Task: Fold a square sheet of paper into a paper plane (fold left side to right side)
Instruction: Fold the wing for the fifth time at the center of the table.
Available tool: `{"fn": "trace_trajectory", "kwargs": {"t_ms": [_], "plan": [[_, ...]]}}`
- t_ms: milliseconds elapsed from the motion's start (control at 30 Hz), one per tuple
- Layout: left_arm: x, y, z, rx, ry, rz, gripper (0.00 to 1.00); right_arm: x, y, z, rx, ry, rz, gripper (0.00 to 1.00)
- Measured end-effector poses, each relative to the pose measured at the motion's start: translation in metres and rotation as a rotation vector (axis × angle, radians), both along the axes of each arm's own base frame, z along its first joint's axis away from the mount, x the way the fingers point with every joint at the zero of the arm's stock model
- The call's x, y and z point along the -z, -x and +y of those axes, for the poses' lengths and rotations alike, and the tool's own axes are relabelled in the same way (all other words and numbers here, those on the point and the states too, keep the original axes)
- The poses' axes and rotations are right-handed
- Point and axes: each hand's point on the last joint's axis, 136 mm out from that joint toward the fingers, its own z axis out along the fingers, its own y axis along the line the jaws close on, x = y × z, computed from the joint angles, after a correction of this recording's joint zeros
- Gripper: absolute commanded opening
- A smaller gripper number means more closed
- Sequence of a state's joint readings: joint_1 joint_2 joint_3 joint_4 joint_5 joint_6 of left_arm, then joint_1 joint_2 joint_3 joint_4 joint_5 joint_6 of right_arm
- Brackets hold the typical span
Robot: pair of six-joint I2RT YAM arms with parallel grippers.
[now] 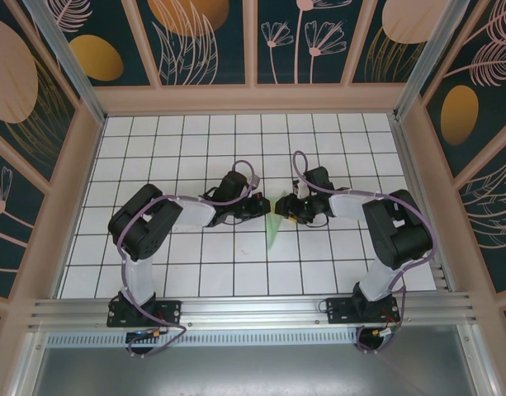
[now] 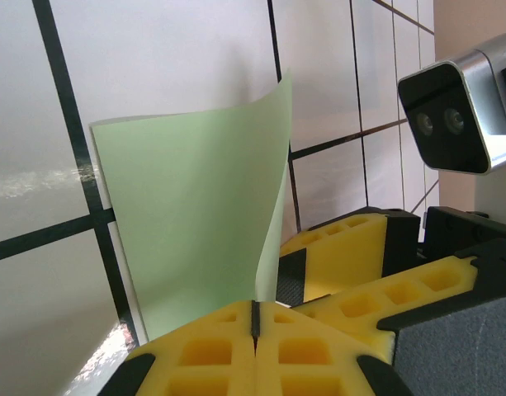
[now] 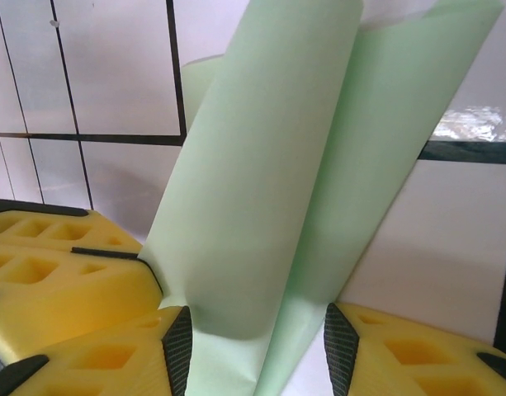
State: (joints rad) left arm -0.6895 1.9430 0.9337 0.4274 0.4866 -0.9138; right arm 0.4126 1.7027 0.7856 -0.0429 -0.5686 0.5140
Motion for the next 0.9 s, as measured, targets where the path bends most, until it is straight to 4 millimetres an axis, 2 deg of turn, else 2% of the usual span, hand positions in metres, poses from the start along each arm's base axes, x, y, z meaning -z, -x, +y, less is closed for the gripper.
{"fn": "trace_trajectory", "kwargs": {"t_ms": [400,700,900], "plan": [[0.019,-0.004,0.007,0.007,-0.067,0.001,0.00,-0.001,0.000,0.001,-0.010,0.000,-0.003,0.52],[0.015,-0.014,0.000,0.036,-0.076,-0.054,0.01,-0.001,0.001,0.001,-0.015,0.002,-0.006,0.52],[0.025,-0.013,0.001,0.043,-0.099,-0.043,0.01,-0.002,0.000,0.000,-0.016,0.004,-0.012,0.52]]}}
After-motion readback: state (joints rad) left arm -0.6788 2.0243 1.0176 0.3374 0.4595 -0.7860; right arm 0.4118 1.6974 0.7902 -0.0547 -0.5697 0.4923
